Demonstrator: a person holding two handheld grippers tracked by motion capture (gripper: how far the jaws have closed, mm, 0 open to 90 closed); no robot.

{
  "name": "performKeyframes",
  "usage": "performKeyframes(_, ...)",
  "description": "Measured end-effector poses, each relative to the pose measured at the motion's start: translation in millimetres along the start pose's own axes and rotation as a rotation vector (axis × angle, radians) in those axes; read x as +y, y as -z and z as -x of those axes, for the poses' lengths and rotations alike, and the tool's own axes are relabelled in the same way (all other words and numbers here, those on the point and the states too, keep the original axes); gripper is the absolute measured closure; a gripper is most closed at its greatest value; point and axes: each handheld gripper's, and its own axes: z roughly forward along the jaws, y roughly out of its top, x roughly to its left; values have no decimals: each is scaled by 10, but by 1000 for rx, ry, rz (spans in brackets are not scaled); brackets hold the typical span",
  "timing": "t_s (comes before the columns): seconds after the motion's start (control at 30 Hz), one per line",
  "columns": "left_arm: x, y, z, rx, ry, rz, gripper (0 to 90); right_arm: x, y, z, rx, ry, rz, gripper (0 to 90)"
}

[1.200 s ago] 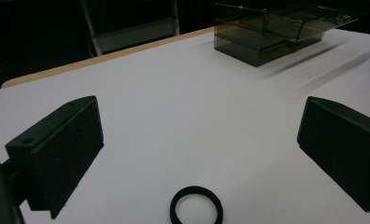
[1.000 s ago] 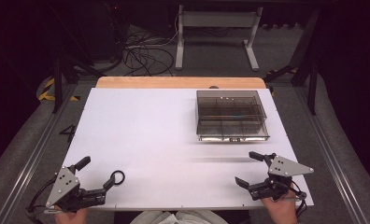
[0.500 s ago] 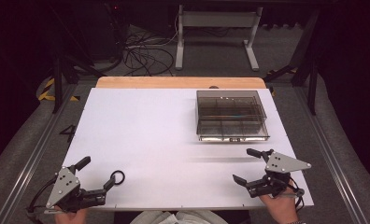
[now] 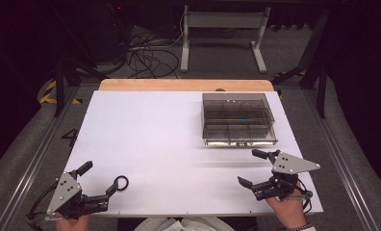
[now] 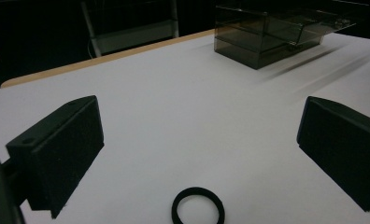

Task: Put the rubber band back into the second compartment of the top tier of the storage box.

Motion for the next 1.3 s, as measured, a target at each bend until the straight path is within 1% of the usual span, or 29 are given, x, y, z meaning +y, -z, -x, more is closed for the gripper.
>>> performKeyframes(0.27, 2, 5, 0, 1, 2, 5, 15, 30, -42, -20, 17, 3, -8, 42)
performKeyframes(0.33, -1, 0, -7, 0, 4, 0, 15, 48, -58, -25, 25, 9, -10, 43)
performKeyframes(0.43, -3, 5, -16, -2, 10, 1, 15, 93, -92, -36, 45, 12, -14, 50)
performKeyframes(0.53, -1, 10, -15, 0, 6, 3, 15, 152, -147, -55, 71, 13, -11, 56)
performKeyframes(0.87, -7, 22, -15, 5, 4, 0, 15, 343, -443, -140, 143, 21, -19, 83)
performKeyframes(0.9, -9, 27, -15, 7, 7, -1, 15, 343, -443, -140, 143, 21, -19, 83)
performKeyframes(0.93, -11, 36, -21, 9, 12, 5, 15, 380, -509, -153, 162, 20, -24, 88)
performKeyframes(1.1, -13, 47, -28, 10, 12, 6, 15, 461, -679, -197, 188, 33, -38, 100)
performKeyframes(1.13, -14, 51, -25, 16, 15, 9, 15, 471, -717, -204, 194, 32, -40, 101)
performKeyframes(1.3, -15, 59, -40, 16, 17, 10, 15, 510, -895, -239, 234, 19, -46, 103)
